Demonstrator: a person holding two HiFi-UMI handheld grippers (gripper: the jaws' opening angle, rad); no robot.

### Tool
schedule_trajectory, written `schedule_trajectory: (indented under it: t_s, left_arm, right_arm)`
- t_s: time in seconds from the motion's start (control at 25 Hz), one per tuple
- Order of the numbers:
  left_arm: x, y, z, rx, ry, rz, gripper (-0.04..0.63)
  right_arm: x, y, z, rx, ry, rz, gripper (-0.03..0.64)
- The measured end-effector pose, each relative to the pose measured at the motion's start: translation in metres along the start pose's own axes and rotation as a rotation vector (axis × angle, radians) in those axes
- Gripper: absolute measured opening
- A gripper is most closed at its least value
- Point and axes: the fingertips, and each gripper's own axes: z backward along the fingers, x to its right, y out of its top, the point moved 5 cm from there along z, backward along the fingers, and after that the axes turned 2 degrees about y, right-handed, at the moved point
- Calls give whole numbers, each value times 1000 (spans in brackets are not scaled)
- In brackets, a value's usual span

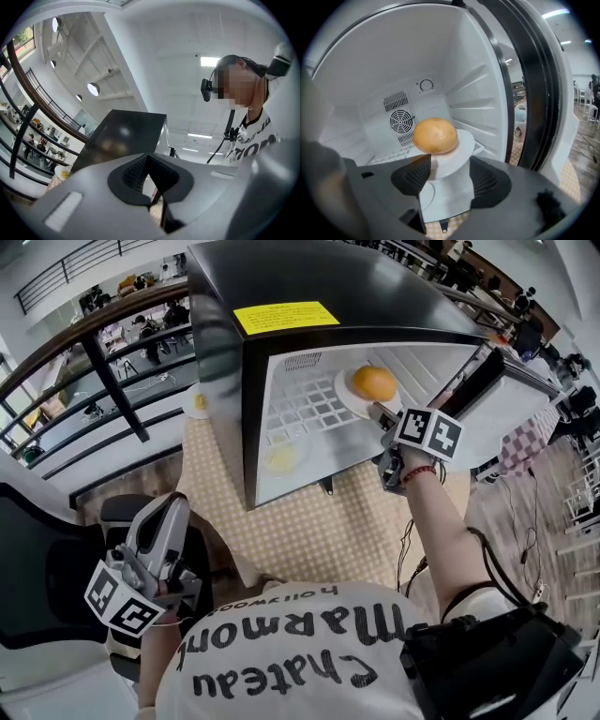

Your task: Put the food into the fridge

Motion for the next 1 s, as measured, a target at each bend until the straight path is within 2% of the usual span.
schedule_trajectory:
  t_s: [0.12, 0.4, 0.72, 1.0]
  left_arm:
    - [6, 1, 4, -1, 4, -3, 5]
    - [22, 4, 17, 1, 27, -30, 5]
    - [45, 10, 29, 25, 58, -39, 5]
    - [63, 12, 36, 56, 84, -86, 5]
  right_arm:
    - [-1, 0, 4, 2, -5, 15, 262]
    - [-2, 5, 7, 39, -45, 129, 262]
    - [-3, 1, 3, 26, -7, 54, 262]
    - [-5, 3, 6, 46, -48, 186, 262]
